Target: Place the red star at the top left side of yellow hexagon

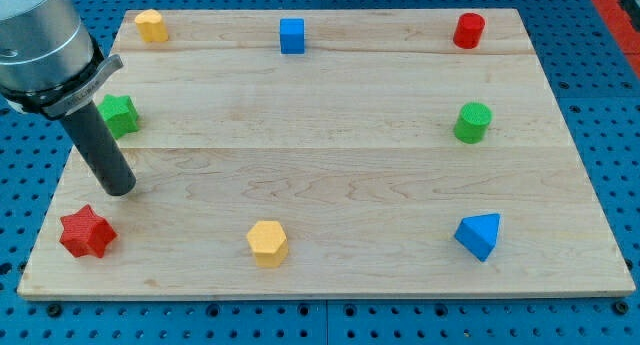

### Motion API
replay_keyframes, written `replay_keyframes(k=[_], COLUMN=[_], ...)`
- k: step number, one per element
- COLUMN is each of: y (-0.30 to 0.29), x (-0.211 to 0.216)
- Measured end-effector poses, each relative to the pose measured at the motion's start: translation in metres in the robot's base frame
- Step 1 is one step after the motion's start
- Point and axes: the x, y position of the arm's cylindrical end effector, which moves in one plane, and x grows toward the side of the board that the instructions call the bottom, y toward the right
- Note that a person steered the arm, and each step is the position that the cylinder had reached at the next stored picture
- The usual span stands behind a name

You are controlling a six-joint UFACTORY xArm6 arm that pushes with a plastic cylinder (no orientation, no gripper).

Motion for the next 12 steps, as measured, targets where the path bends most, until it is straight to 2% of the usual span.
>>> replay_keyframes(k=[1, 2, 3, 4, 5, 6, 7, 8, 9, 10, 11, 12], y=[0.015, 0.082, 0.083, -0.019, -0.085, -0.084, -0.083, -0.076, 0.008, 0.080, 0.053, 0.076], x=[-0.014, -0.046, -0.045, -0.035, -0.011, 0.003, 0.053, 0.073, 0.047, 0.049, 0.056, 0.057])
